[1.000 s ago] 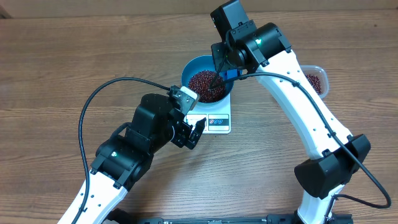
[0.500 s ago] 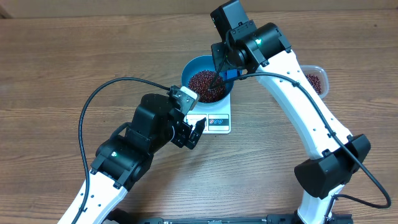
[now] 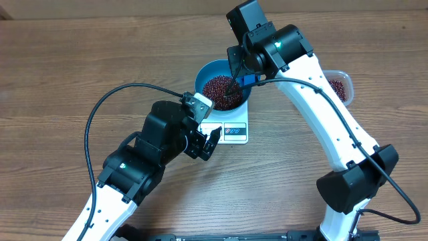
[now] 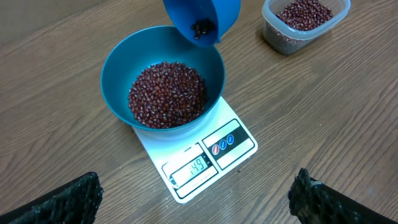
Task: Scoop item into bowl and weigh 150g on scale
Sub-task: 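Tip the scoop over the teal bowl, pouring a few beans in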
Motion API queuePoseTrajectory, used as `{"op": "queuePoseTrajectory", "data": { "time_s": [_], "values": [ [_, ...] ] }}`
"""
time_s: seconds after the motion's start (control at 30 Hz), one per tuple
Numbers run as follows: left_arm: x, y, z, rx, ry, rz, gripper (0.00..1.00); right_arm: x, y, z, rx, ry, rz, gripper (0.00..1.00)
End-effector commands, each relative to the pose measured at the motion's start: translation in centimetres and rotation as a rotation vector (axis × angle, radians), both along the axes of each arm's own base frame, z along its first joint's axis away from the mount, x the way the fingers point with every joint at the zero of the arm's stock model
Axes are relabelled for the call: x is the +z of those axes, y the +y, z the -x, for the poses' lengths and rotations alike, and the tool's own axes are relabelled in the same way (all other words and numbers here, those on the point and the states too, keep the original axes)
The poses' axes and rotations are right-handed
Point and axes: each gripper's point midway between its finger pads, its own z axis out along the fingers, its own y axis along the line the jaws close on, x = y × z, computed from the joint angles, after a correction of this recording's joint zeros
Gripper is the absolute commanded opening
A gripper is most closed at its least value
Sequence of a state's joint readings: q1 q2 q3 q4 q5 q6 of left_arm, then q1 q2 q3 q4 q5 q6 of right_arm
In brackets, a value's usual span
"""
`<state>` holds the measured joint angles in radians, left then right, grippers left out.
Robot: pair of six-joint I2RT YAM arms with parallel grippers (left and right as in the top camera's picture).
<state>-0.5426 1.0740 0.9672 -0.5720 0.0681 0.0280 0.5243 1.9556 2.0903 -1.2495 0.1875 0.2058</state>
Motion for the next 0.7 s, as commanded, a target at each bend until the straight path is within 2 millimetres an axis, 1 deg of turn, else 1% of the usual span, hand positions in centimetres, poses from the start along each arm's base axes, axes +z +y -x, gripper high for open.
{"op": "queuePoseTrajectory", "data": {
  "time_s": [0.0, 0.13, 0.3, 0.4, 0.57, 0.67],
  "values": [
    [-0.36, 0.01, 0.01, 0.005, 0.013, 0.003, 1.00, 0.15, 0.01, 0.02, -0.004, -0.006, 0.004, 0.04],
    [-0.35, 0.00, 0.01, 0.005, 0.013, 0.003, 1.00, 0.09, 0.08, 0.13, -0.001, 0.000, 0.001, 0.04],
    [-0.37, 0.01, 0.02, 0.005, 0.014, 0.003, 1.00, 0.44, 0.02, -0.49, -0.011, -0.029, 0.000, 0.04],
    [-0.40, 0.02, 0.04, 0.005, 0.015, 0.002, 0.99, 0.26, 0.17, -0.16, -0.002, -0.012, -0.006, 0.04],
    [-0.43, 0.04, 0.06, 0.005, 0.017, 0.001, 1.00, 0.42, 0.26, -0.40, -0.003, -0.024, -0.010, 0.04],
    [-0.46, 0.05, 0.08, 0.005, 0.018, 0.000, 0.99, 0.25, 0.20, -0.14, -0.001, -0.012, -0.007, 0.04]
  ]
}}
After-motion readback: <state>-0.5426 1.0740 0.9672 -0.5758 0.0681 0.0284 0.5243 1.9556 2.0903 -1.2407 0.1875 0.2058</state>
